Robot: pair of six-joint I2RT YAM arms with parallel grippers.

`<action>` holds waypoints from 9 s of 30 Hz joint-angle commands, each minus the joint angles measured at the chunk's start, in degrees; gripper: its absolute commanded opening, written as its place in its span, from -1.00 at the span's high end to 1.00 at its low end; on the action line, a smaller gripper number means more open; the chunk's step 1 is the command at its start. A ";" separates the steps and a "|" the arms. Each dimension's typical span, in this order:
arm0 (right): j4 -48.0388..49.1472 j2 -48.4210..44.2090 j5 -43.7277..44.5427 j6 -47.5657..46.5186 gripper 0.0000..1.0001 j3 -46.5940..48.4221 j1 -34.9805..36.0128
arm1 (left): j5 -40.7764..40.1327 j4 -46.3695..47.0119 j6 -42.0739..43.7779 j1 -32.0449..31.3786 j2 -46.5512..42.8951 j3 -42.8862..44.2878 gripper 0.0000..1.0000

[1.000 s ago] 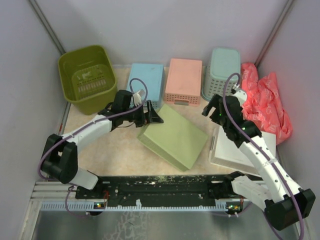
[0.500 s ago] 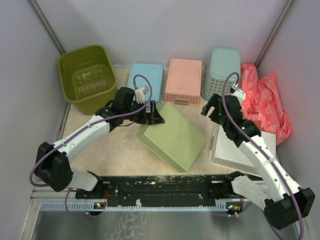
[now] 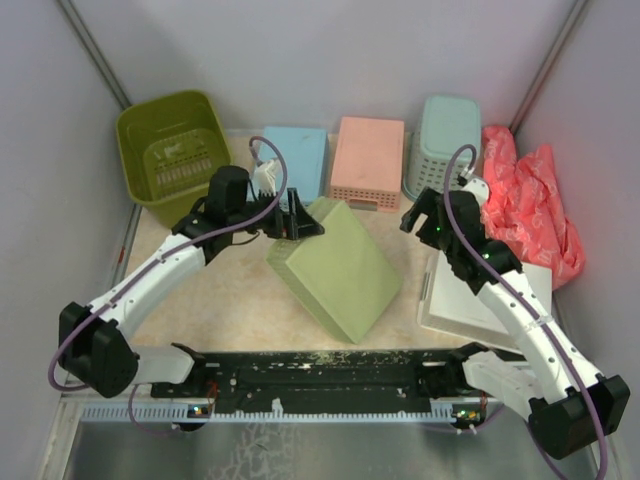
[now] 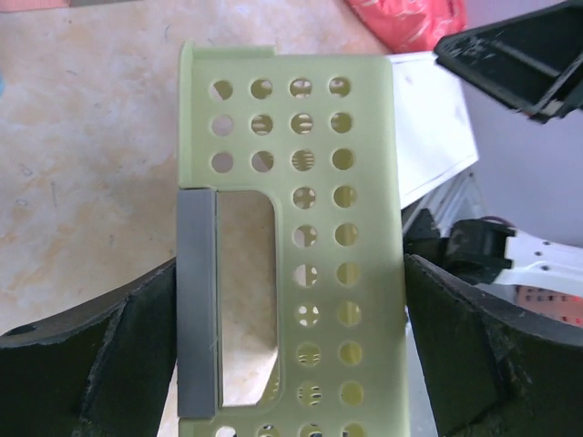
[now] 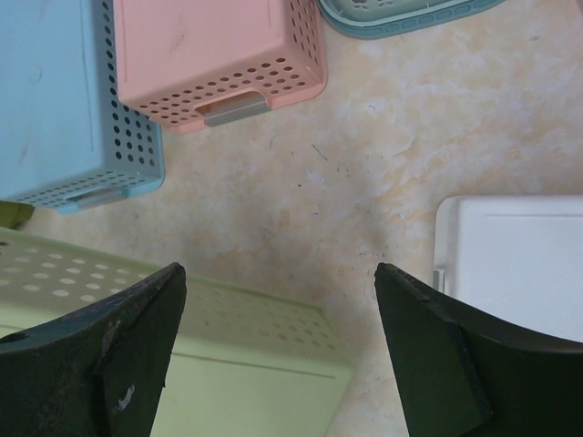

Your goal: Turn the large container upside down

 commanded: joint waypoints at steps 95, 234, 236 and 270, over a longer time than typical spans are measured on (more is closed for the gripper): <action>18.51 64.51 -18.18 -9.62 -0.65 49.26 34.76 | -37.17 -29.90 7.27 30.29 0.74 32.30 -0.99; 10.82 11.72 3.70 -6.85 -0.69 2.14 24.90 | 19.06 15.48 -9.87 39.57 -10.32 -9.00 -0.01; 10.93 11.84 3.73 -7.03 -0.69 2.02 24.91 | 14.15 7.79 -5.39 39.58 -10.44 -7.00 -0.38; 64.25 36.10 -47.52 12.76 -0.73 8.10 12.88 | -37.01 -24.25 16.07 21.91 2.20 22.65 0.34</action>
